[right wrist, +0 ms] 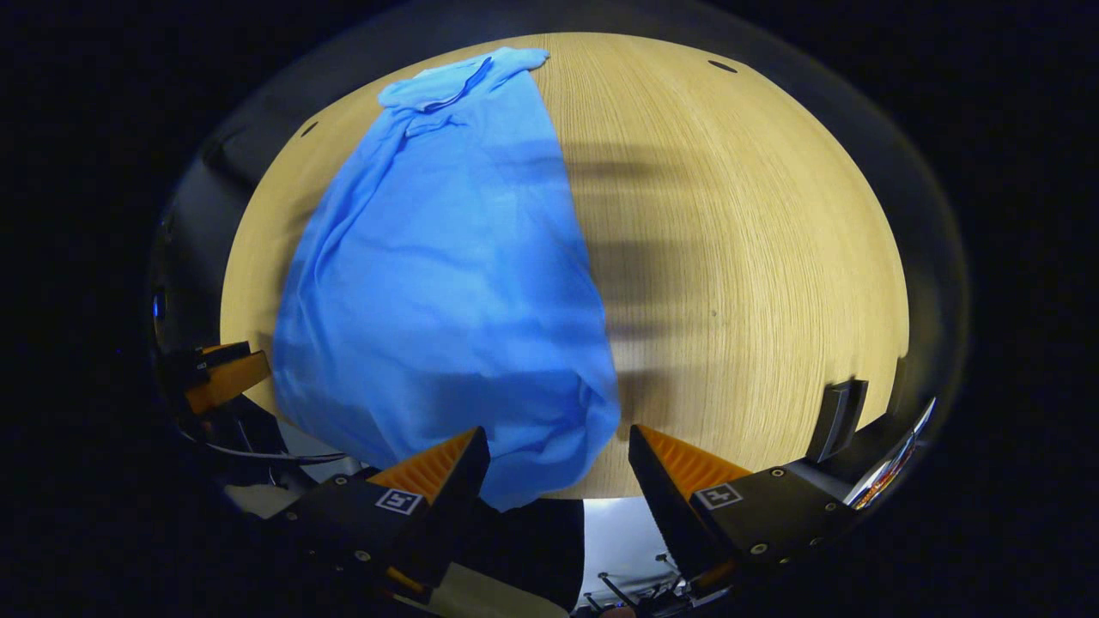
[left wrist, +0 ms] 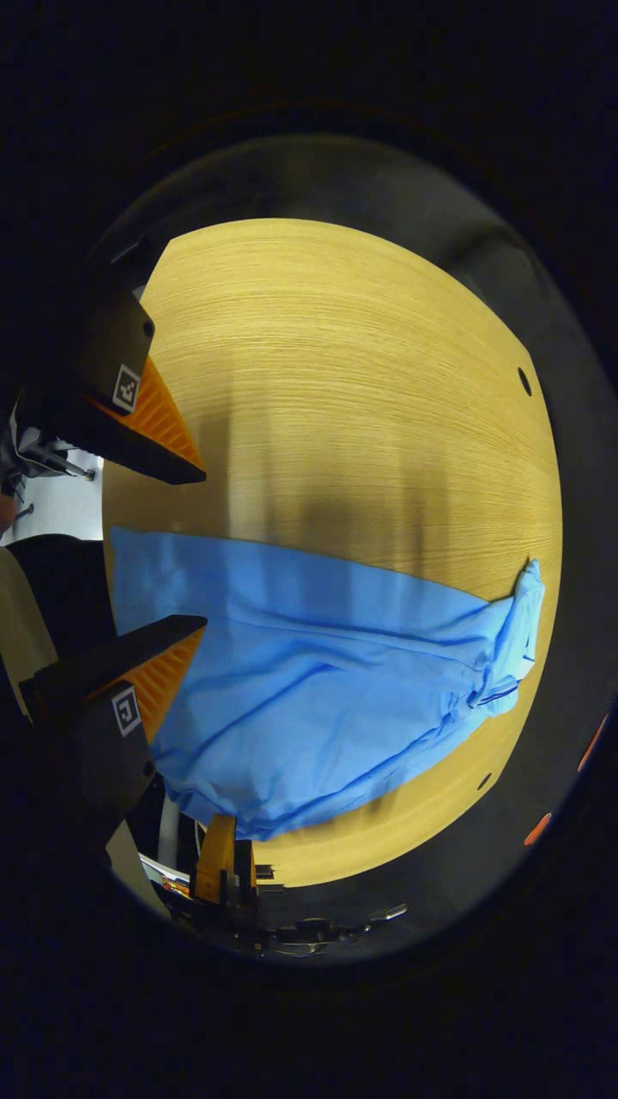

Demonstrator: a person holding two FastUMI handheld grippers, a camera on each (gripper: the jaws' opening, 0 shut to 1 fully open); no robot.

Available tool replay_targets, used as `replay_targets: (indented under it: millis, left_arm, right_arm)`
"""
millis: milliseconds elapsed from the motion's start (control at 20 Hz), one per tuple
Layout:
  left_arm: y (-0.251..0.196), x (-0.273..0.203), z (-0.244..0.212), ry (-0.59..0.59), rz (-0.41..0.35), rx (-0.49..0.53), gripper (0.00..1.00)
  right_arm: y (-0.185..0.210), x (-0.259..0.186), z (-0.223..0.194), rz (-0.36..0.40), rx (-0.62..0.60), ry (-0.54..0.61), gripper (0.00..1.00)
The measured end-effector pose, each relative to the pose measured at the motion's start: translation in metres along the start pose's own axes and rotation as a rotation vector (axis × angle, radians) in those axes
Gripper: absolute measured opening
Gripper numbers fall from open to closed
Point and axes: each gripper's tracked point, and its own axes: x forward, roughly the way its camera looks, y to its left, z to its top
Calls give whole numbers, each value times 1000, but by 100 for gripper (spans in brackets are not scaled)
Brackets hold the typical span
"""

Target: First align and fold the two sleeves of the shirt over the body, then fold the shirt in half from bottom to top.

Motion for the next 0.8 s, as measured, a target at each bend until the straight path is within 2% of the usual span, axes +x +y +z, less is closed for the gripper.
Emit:
replay_targets:
  millis: [300,550,800]
  left_arm:
    - [-7,11,-21,51,1,-4,100]
    - [-9,27,-35,104,11,-46,99]
    - [-10,30,-35,107,41,-47,100]
  right_arm:
    - [4,9,-10,-8,-2,20,98]
    - [4,12,-10,-31,-1,14,98]
    - [5,14,-13,-70,-60,22,98]
